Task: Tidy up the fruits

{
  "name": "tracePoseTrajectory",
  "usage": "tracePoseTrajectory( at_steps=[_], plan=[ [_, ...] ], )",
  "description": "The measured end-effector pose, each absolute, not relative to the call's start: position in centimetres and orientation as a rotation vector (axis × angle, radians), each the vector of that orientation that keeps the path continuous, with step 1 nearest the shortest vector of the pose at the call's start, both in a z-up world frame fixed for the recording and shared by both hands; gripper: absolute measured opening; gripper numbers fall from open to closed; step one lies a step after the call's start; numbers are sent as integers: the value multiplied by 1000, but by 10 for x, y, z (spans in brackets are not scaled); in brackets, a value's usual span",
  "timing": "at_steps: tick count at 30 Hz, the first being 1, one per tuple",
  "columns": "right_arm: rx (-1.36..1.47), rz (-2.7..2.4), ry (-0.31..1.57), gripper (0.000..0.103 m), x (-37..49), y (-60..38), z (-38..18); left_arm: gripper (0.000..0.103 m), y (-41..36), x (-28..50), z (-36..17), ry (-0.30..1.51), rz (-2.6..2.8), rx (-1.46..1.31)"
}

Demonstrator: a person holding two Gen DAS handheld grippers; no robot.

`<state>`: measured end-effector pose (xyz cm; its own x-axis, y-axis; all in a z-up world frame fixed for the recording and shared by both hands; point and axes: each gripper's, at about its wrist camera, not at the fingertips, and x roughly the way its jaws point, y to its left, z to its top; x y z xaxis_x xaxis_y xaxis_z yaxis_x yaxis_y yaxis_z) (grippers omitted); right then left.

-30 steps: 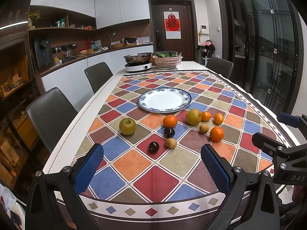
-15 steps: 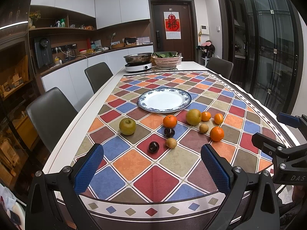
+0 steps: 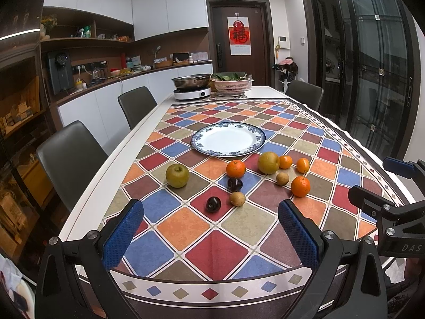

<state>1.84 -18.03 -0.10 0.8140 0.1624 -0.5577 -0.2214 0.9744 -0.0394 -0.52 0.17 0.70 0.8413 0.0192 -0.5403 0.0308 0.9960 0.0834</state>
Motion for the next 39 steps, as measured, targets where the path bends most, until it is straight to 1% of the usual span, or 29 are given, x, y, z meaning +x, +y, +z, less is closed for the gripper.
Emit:
tracePoseTrajectory(
  at_steps=[21, 37, 39],
  plan=[
    [-111, 205, 599, 102, 17, -176, -1, 103, 8, -2, 10, 583, -7, 80],
    [-134, 220, 730, 102, 51, -166, -26, 103, 11, 25, -18, 659, -24, 102],
    [-141, 219, 747, 102, 57, -165, -29, 100, 11, 33, -23, 678, -33, 112]
  ],
)
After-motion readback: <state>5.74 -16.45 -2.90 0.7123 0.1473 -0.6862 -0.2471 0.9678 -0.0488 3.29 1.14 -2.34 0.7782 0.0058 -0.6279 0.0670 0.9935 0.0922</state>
